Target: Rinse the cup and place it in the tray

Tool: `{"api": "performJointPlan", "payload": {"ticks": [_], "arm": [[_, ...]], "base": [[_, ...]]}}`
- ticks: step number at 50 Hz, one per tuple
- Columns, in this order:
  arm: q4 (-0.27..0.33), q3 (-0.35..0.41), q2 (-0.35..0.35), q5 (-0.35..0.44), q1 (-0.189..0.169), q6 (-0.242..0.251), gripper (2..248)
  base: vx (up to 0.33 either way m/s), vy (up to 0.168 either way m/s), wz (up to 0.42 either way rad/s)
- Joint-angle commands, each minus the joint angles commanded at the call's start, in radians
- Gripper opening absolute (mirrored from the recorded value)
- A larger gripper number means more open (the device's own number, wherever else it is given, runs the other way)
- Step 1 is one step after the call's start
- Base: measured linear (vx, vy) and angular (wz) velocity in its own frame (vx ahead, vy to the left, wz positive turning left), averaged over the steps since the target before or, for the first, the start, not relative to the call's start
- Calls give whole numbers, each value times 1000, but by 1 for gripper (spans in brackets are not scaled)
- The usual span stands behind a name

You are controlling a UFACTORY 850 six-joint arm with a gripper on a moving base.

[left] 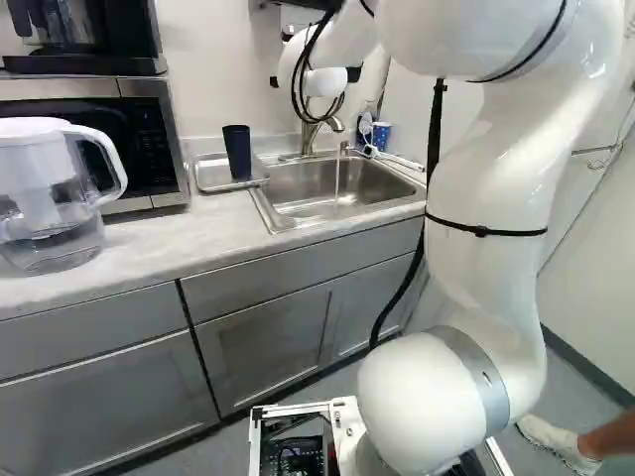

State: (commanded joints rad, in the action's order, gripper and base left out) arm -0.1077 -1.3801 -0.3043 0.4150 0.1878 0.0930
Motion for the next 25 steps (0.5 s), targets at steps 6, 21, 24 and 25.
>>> {"api": "performJointPlan", "payload": {"ticks": [6,21,24,25], "arm": [[0,-37,-32,-1,-2,0,247],[0,-115,-98,-1,6,0,247],[0,-115,-98,-1,6,0,247],[0,-115,-98,-1,6,0,247]], "base": [[0,0,0],[0,0,0],[0,0,0],[0,0,0]]}}
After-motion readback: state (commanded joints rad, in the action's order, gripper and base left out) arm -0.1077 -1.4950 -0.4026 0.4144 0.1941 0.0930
